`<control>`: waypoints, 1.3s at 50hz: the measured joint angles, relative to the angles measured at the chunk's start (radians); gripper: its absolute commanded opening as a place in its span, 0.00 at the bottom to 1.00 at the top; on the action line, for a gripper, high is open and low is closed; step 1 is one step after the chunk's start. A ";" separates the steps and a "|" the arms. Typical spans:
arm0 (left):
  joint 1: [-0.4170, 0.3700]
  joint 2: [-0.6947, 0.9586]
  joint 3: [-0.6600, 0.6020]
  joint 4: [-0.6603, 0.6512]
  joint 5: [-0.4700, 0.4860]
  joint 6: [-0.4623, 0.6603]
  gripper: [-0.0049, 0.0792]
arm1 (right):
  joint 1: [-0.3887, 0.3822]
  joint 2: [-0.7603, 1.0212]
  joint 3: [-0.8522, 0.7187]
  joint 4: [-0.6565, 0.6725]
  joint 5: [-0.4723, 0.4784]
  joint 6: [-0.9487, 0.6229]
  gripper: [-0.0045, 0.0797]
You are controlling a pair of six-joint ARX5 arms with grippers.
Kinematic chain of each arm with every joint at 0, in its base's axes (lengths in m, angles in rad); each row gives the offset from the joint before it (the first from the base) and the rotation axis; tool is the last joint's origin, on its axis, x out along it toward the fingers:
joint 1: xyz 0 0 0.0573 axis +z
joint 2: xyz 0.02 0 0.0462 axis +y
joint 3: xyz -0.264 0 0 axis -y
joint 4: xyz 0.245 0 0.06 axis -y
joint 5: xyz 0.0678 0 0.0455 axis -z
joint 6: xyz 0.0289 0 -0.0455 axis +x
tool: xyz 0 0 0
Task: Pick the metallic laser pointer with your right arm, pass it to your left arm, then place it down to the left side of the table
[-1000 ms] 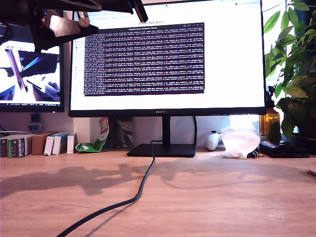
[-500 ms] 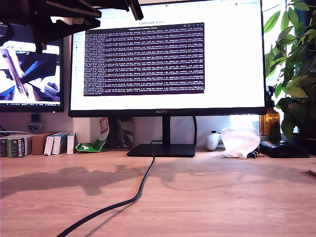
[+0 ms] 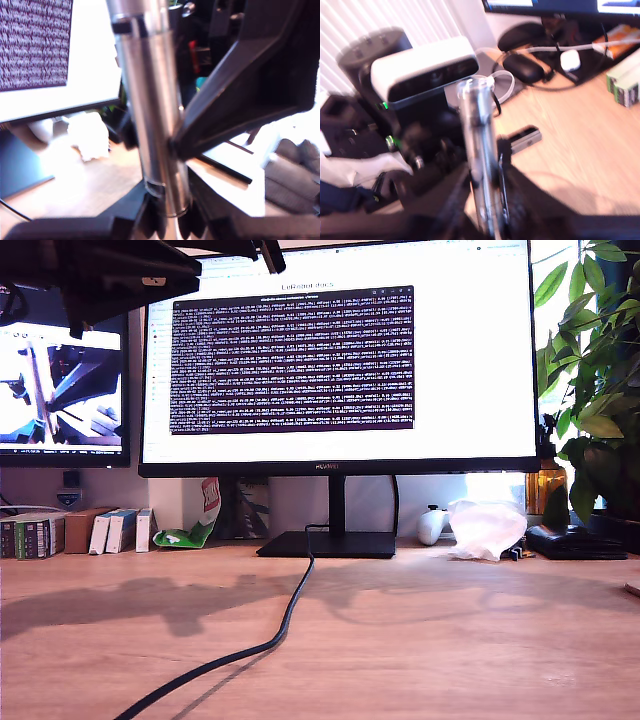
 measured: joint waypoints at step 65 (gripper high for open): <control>0.067 0.000 0.002 -0.616 -0.355 0.703 0.03 | -0.066 -0.121 0.003 -0.671 0.014 -0.506 0.04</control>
